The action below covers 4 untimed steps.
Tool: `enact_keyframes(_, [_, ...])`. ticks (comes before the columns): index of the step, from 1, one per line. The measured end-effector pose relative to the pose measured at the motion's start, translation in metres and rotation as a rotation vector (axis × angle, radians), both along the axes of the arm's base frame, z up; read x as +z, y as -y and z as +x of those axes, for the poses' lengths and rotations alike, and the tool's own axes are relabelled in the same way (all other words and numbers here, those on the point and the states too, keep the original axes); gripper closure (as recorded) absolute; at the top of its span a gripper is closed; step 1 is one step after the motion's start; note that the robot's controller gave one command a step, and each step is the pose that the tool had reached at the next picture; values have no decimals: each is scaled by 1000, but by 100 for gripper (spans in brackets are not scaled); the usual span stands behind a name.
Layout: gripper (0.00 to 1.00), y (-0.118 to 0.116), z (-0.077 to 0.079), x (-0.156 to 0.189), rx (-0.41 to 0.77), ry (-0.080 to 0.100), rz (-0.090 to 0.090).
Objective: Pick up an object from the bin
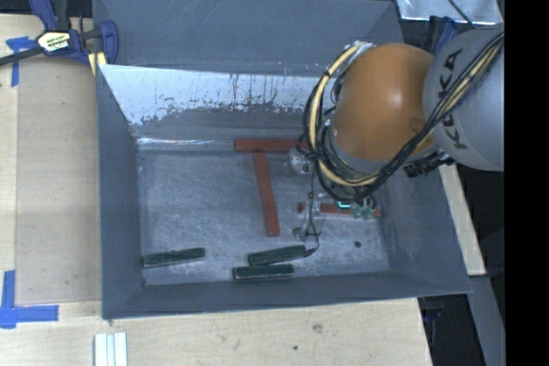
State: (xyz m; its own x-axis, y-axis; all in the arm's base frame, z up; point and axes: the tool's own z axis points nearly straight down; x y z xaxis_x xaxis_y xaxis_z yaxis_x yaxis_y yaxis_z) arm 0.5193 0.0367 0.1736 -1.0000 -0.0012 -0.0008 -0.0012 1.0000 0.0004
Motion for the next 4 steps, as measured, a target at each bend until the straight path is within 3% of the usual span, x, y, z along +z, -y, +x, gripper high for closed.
enact_keyframes(1, [0,0,1,1,-1,2,0])
enact_keyframes(2, [0,4,-10,-36,71,8,0])
enact_keyframes(3, [0,3,-12,-65,-11,-2,0])
enact_keyframes(4, [0,-6,-26,-89,-143,-2,-1])
